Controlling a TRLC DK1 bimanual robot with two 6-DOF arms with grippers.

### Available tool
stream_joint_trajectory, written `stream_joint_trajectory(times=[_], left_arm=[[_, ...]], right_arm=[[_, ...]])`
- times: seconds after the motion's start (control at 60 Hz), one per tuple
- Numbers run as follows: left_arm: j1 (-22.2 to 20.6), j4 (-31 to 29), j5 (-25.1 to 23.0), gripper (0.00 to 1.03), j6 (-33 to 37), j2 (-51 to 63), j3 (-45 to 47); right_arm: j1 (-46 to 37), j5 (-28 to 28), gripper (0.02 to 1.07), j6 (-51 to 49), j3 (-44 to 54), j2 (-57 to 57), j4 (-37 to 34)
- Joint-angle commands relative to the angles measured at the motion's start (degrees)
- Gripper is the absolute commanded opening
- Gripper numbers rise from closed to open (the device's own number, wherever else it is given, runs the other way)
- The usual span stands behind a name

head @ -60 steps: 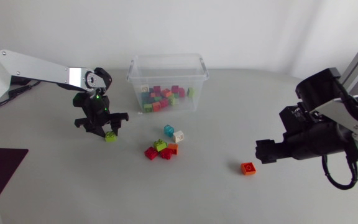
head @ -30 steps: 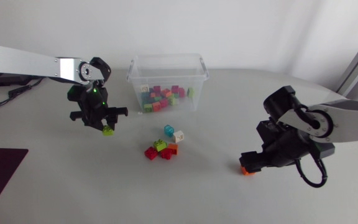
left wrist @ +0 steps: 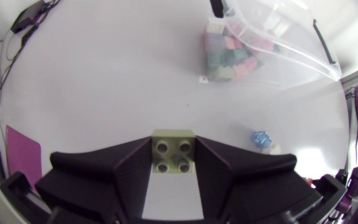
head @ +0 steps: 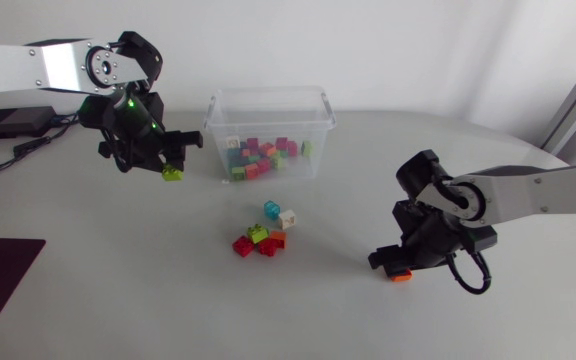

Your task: Place the duplo bricks in the container

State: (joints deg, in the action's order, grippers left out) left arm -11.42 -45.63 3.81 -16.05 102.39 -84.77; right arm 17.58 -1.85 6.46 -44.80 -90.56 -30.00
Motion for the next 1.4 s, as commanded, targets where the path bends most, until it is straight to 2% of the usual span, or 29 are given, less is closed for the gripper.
stream_joint_trajectory(times=[0.0, 0.067, 0.15, 0.217, 0.283, 0.717, 0.95, 1.083, 1.117, 1.15, 1.217, 1.233, 1.25, 1.283, 1.383], left_arm=[[-1.2, -0.6, 0.5, 0.31, 0.2, -1.3, -3.6], [-2.3, -0.5, 0.5, 0.31, 0.2, -1.0, -5.0], [-3.3, -0.3, 0.5, 0.31, 0.2, -0.5, -6.5], [-4.4, 1.0, 0.5, 0.31, 0.2, -0.1, -8.1], [-5.3, 1.9, 0.4, 0.31, 0.2, 0.4, -9.4], [-7.8, 11.6, 0.3, 0.33, 0.4, 6.8, -17.7], [-7.7, 13.0, 0.3, 0.35, 0.7, 14.6, -26.1], [-7.4, 12.9, 0.6, 0.39, 1.6, 18.7, -30.5], [-7.4, 12.9, 0.7, 0.45, 1.8, 19.3, -31.2], [-7.4, 12.9, 1.3, 0.55, 2.0, 20.1, -32.0], [-7.7, 12.9, 3.5, 0.78, 2.4, 20.9, -32.6], [-7.7, 12.9, 3.6, 0.81, 2.4, 21.0, -32.6], [-7.8, 12.9, 3.7, 0.91, 2.7, 21.3, -32.8], [-7.8, 12.9, 3.7, 0.96, 2.7, 21.4, -32.9], [-7.6, 12.9, 3.7, 0.98, 3.4, 20.2, -32.8]], right_arm=[[0.7, -0.9, 0.48, 1.7, -1.0, -1.9, 0.6], [0.7, -1.0, 0.39, 1.5, -1.0, -2.5, 1.2], [0.7, -1.1, 0.36, 1.3, -1.1, -3.1, 1.5], [0.6, -1.1, 0.25, 0.7, -1.1, -2.6, 1.7], [0.7, -1.1, 0.22, -0.2, -1.0, -0.8, 2.2], [1.3, 1.1, 0.22, -1.6, -10.3, 6.3, -1.0], [2.1, 1.6, 0.22, -1.5, -15.9, 5.8, -1.2], [2.8, 2.0, 0.22, -1.7, -18.3, 4.5, -1.6], [3.0, 2.0, 0.22, -1.7, -18.7, 4.1, -1.6], [3.1, 2.2, 0.22, -1.7, -19.0, 3.7, -1.6], [3.4, 2.4, 0.22, -1.9, -19.5, 3.2, -1.6], [3.5, 2.4, 0.22, -2.0, -19.6, 3.1, -1.6], [3.6, 2.4, 0.22, -2.0, -19.7, 3.0, -1.6], [3.8, 2.4, 0.22, -2.1, -20.0, 2.9, -1.3], [4.2, 2.4, 0.22, -2.1, -21.8, 2.3, -0.9]])
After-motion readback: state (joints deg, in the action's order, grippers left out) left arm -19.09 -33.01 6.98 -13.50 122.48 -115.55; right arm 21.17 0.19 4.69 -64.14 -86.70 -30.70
